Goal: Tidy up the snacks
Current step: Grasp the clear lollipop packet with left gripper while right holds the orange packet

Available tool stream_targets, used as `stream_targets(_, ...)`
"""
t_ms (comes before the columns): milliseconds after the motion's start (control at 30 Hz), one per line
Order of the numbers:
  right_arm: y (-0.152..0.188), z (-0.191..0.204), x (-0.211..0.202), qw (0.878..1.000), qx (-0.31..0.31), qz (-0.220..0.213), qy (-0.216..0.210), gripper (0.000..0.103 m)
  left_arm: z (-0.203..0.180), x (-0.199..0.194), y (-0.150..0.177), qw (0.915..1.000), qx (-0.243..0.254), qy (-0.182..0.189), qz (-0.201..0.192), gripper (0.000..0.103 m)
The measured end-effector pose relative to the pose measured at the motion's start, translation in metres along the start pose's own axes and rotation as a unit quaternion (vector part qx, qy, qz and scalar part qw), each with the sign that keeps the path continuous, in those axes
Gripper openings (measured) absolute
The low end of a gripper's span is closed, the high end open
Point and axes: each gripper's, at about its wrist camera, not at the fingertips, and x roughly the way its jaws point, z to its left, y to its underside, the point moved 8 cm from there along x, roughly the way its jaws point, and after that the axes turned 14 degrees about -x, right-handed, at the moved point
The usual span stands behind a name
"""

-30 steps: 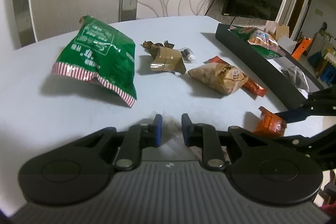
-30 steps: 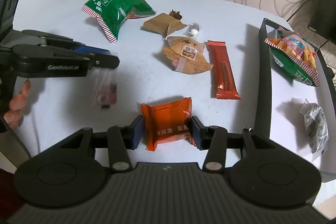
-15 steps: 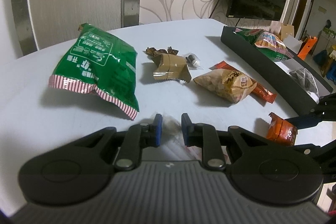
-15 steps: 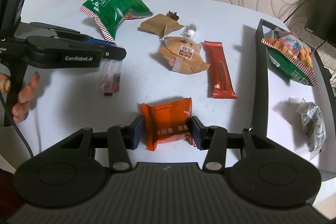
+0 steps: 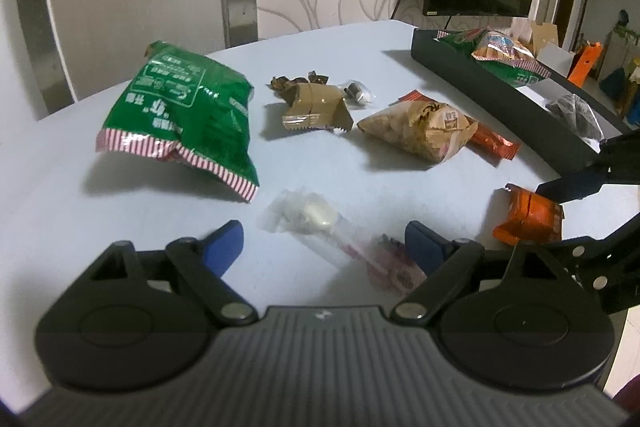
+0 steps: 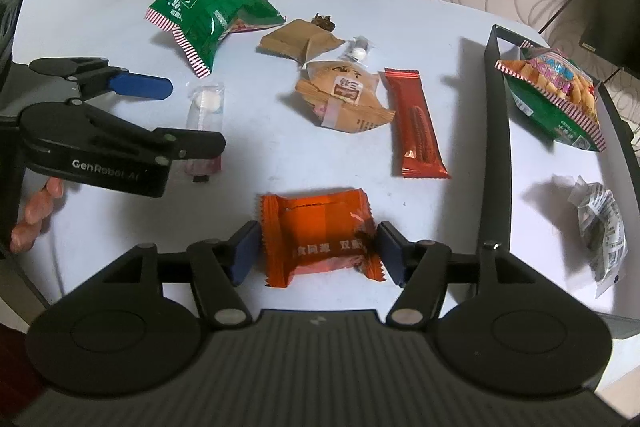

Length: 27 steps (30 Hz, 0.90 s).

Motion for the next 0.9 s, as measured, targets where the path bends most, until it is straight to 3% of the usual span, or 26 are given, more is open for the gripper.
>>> stream_targets(133,-0.003,0.001,0.002,1.000,-0.002,0.000,-0.003,0.069,-0.003,0.001,-0.004,0.9999,0.000,0.011,-0.005,0.065)
stream_targets(300,-0.004,0.001,0.003,1.000,-0.008,0.000,-0.009,0.067,-0.003,0.002,-0.008,0.9994,-0.013,0.032,-0.001,0.028)
stream_targets(467,-0.007,0.005,0.002,1.000,-0.022,-0.001,-0.011,0.057,-0.001,0.001,-0.010,0.9987,-0.029,0.042,0.006,0.022)
stream_targets(900,-0.009,0.007,-0.005,1.000,-0.012,-0.006,-0.017,0.048,0.003,-0.010,-0.017,0.9995,-0.020,0.025,-0.008,0.018)
